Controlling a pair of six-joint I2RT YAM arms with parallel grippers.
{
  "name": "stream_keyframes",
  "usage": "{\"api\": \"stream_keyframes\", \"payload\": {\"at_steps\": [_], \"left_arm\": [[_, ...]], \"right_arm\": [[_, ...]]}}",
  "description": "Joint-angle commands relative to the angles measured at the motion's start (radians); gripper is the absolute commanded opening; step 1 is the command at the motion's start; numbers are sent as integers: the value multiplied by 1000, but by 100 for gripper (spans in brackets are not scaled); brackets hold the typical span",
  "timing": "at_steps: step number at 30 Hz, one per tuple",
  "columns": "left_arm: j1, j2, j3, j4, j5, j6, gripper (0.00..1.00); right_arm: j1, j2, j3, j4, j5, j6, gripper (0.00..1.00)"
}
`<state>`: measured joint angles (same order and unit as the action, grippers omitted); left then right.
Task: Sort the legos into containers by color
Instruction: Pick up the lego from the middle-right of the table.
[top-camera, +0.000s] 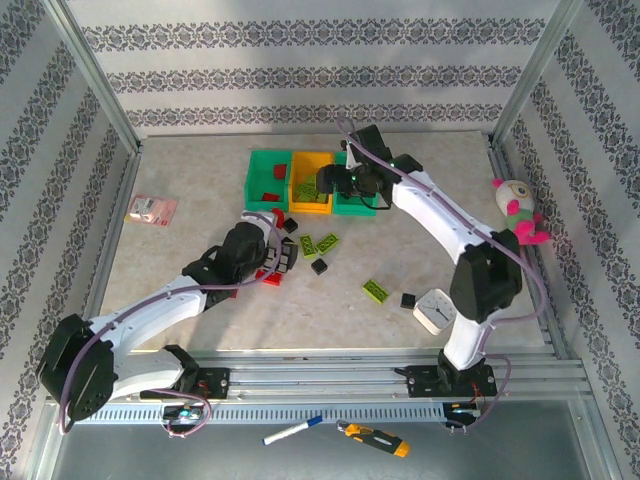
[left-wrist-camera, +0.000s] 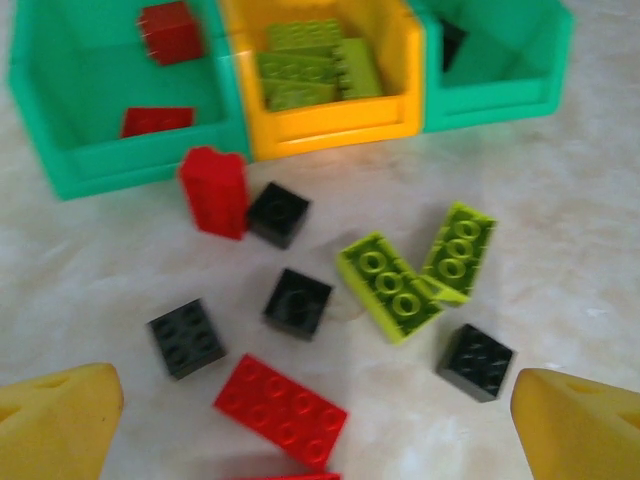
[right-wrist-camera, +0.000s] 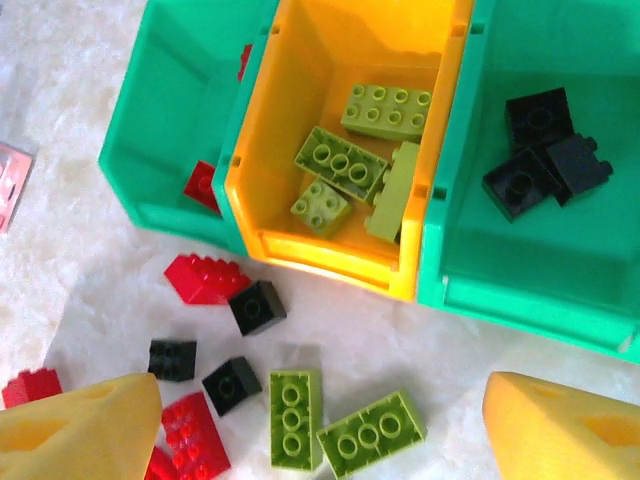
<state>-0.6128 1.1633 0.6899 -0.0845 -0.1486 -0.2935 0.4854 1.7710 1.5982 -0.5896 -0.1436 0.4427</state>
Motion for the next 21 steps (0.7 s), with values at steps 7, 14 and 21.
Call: {"api": "stream_keyframes", "payload": {"at_steps": [7,14,21], "left_arm": [[150,-57,116,-474,-126,-206,99],[332,-51,104,-589,-82,-376,99],[466,71,135,-648,-13,-503,99]], "right_arm": [[103,-153,-160,38,-24,-93,88],[196,-151,-185,84,-47,-83,90],[252,-79,-113,84,-48,-91,90]]}}
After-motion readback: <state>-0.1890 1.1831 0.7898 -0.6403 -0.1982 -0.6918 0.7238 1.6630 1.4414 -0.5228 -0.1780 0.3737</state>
